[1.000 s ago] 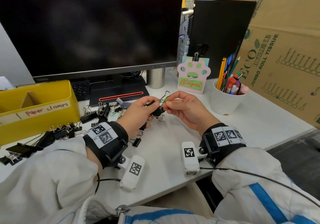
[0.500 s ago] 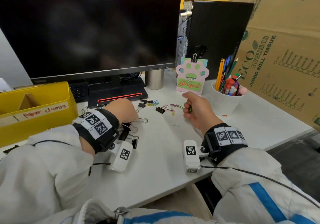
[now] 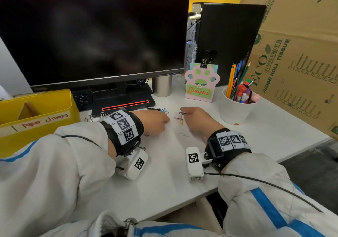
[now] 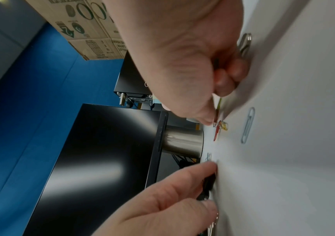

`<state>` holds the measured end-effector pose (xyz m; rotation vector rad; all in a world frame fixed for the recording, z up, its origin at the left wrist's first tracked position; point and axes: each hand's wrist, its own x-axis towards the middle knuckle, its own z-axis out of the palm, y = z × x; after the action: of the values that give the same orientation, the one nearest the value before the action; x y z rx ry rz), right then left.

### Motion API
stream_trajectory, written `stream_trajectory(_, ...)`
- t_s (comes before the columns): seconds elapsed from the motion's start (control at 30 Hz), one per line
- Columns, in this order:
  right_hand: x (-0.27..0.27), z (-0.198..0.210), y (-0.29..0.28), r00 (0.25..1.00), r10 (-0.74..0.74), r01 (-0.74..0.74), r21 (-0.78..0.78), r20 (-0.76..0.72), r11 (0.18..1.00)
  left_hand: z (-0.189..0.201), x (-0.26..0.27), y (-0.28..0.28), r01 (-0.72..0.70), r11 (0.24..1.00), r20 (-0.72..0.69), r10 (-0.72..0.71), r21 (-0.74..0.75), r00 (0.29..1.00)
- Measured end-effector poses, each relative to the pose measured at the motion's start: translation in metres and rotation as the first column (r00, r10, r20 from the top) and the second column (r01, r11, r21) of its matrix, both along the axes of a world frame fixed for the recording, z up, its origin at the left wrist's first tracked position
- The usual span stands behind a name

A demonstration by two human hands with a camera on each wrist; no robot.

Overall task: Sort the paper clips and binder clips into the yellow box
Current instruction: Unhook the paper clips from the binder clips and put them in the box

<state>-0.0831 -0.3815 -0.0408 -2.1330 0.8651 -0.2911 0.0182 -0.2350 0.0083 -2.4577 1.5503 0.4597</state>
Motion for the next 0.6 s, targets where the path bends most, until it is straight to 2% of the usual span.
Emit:
stream_trajectory(0.07, 0.002, 0.000, -0.001, 0.994, 0.059, -0.067, -0.090, -0.089, 0.994, 0.004, -0.001, 0.002, -0.065, 0.998, 0.086, 0.064, 0.010, 0.994)
stream_trajectory(0.17, -0.004, 0.007, 0.001, 0.991, 0.114, -0.120, -0.097, -0.068, 0.988, 0.005, -0.001, 0.002, -0.109, 0.993, 0.135, 0.114, -0.044, 0.984)
stream_trajectory(0.23, -0.012, 0.013, 0.002, 0.979, 0.165, -0.182, -0.150, -0.123, 0.972, 0.003, 0.001, 0.000, -0.091, 0.986, 0.024, 0.095, -0.142, 0.995)
stream_trajectory(0.3, -0.018, 0.017, 0.002, 0.960, 0.213, -0.245, -0.176, -0.180, 0.953, -0.001, 0.000, -0.003, -0.049, 0.985, -0.076, 0.037, -0.166, 0.996)
stream_trajectory(0.37, -0.020, 0.015, 0.001, 0.956, 0.250, -0.273, -0.148, -0.155, 0.950, -0.005, -0.001, -0.009, -0.024, 0.987, -0.101, 0.008, -0.161, 0.995)
stream_trajectory(0.5, -0.021, 0.008, 0.001, 0.967, 0.254, -0.254, -0.121, -0.008, 0.960, -0.004, -0.008, -0.017, -0.022, 0.976, -0.166, -0.015, -0.218, 0.986)
stream_trajectory(0.6, -0.019, 0.006, 0.000, 0.977, 0.214, -0.213, -0.131, -0.013, 0.968, -0.009, -0.009, -0.020, -0.151, 0.957, -0.335, 0.062, -0.249, 0.940)
